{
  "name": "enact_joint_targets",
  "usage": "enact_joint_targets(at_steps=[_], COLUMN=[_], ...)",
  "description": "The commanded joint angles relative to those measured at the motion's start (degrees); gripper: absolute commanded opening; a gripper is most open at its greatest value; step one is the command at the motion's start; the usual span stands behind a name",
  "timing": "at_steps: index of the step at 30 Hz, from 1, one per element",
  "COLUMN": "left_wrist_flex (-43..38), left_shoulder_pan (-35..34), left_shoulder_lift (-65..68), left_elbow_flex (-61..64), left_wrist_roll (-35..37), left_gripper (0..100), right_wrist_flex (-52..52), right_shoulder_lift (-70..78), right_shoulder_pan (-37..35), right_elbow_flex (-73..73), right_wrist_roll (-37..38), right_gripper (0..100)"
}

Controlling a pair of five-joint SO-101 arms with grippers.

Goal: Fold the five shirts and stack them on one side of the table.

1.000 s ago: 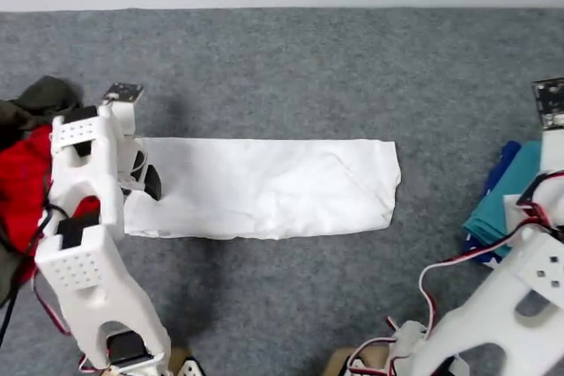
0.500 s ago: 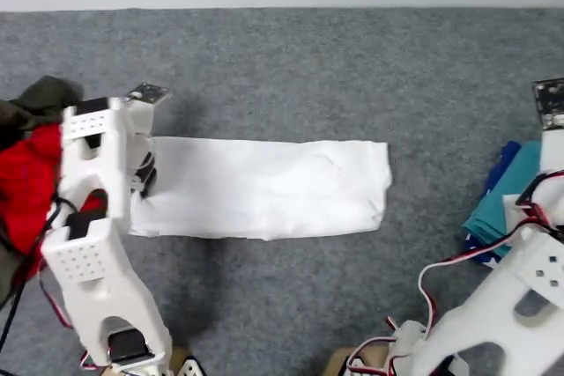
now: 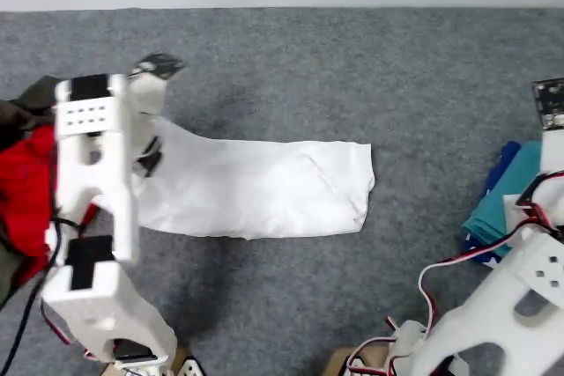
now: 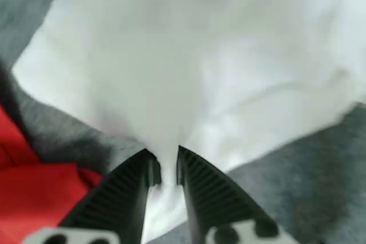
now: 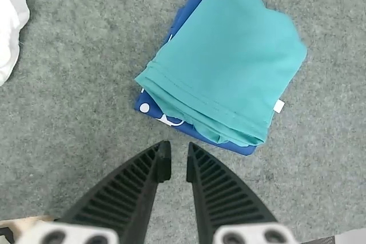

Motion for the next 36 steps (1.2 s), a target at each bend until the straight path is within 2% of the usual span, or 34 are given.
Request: enact_joint_targets(at_steps=[1, 17, 23, 36], left_wrist_flex=[1.7, 2.9, 2.9, 2.8], left_shoulder_pan=[7.9, 34.2, 39.4, 45.4], left_shoulder_lift=[-5.0, 4.3, 12.0, 29.3], left_elbow_flex=[-0.9, -18.1, -28.3, -47.3], left_wrist_roll=[0.5, 17.9, 20.2, 23.3], left_gripper=[0, 0, 0, 0], right_wrist_flex=[1.8, 1.9, 1.9, 1.9], right_shoulder_lift=[-1.8, -1.8, -1.8, -1.8], right_shoulder_pan=[0.7, 0.9, 0.9, 0.9], right_elbow_flex=[-0.4, -0.4, -0.4, -0.4], right_wrist_roll=[0.6, 0.6, 0.6, 0.6], right_gripper=[6.5, 6.5, 6.5, 6.5])
